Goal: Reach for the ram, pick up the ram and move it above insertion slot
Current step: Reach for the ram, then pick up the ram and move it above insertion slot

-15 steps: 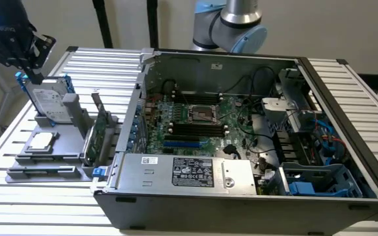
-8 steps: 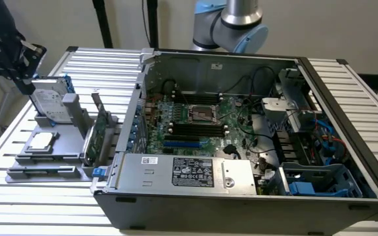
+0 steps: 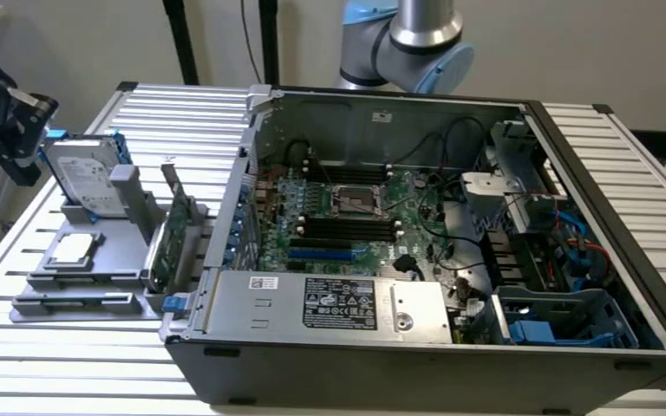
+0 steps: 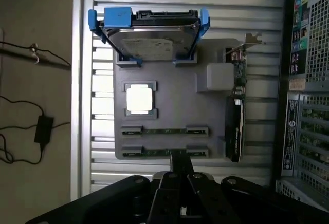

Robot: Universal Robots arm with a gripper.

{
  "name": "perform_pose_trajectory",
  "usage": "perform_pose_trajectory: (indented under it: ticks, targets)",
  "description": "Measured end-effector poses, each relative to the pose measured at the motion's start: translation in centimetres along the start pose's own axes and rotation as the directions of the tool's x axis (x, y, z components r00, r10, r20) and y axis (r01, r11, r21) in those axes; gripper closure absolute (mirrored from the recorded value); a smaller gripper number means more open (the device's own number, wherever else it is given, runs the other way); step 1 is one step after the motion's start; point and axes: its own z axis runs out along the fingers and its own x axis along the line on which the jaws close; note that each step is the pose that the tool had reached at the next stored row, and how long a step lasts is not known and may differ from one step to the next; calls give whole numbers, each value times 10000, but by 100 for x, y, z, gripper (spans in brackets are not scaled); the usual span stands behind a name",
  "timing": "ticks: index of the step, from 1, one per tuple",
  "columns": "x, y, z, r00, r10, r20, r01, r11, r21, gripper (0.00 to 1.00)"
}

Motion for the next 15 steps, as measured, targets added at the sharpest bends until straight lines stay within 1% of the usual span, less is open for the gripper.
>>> perform_pose_trajectory:
  ticks: [2,4,11,13,15]
  targets:
    - [22,-40,-1,10000,-28,-1,28,10000,-1,89]
    - [27,-58,-2,10000,-52,-2,52,10000,1,89]
    - [28,-59,-2,10000,-78,-3,78,10000,-1,89]
    - [28,-59,-2,9992,-399,-15,399,9992,0,89]
    - [28,-59,-1,9970,-770,-27,770,9970,-2,89]
